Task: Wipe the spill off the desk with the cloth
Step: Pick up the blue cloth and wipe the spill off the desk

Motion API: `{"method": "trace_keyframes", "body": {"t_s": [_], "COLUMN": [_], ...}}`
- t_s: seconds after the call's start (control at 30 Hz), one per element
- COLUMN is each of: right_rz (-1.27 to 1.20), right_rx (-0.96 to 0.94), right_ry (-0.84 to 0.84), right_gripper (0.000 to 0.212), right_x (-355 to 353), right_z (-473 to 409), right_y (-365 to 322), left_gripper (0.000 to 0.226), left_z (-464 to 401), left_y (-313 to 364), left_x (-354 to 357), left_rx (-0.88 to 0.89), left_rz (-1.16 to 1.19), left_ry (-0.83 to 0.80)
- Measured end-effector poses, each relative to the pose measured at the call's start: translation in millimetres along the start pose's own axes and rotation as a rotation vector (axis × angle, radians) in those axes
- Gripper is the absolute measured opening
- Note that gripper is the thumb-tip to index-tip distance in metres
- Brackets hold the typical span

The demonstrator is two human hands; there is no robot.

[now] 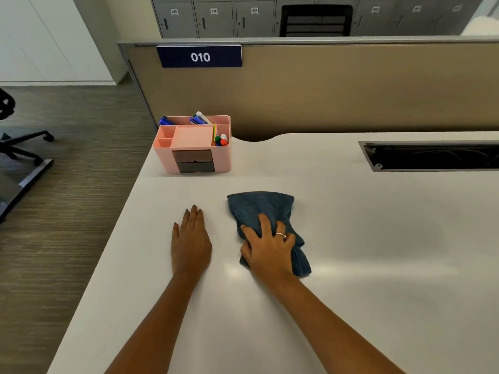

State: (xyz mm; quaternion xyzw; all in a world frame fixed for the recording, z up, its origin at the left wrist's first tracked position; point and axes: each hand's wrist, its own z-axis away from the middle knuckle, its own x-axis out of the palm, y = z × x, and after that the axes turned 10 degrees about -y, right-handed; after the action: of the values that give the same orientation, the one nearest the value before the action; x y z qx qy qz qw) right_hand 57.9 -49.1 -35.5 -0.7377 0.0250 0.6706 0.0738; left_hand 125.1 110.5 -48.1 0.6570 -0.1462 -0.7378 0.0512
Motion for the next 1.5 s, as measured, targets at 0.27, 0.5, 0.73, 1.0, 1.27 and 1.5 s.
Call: {"method": "trace_keyframes", "body": {"t_s": [0.27,0.5,0.73,1.0,1.27,1.5], "right_rz": [0.000,0.038,0.012,-0.051,-0.034,-0.004], "right_rx": [0.150,0.262,0.260,-0.108,-0.035,0.126], "right_ry": [0.044,0.056,0.042,-0.086,-0.136,-0.035], "right_gripper": [0.028,0.029,0.026,0.029,0.036,0.029], "right_x": [-1,-3,-18,-26,-28,-38], "right_z": [-48,-29,38,93,47,87], "right_y": [66,146,138,60,189,300], "left_gripper": [0.051,0.051,0.054,0.053,0.054,0.052], "left_z": [4,10,57,107,138,144], "left_y": [-2,-3,5,42,70,74], "left_x": [1,-1,-1,14,31,32], "left_rx": [0.040,0.056,0.011,-0.094,-0.144,-0.151], "left_rz": [0.016,0.067,0.102,0.071,0.070,0.073], "left_ry": [0.031,0.037,0.052,0.040,0.071,0.104]}}
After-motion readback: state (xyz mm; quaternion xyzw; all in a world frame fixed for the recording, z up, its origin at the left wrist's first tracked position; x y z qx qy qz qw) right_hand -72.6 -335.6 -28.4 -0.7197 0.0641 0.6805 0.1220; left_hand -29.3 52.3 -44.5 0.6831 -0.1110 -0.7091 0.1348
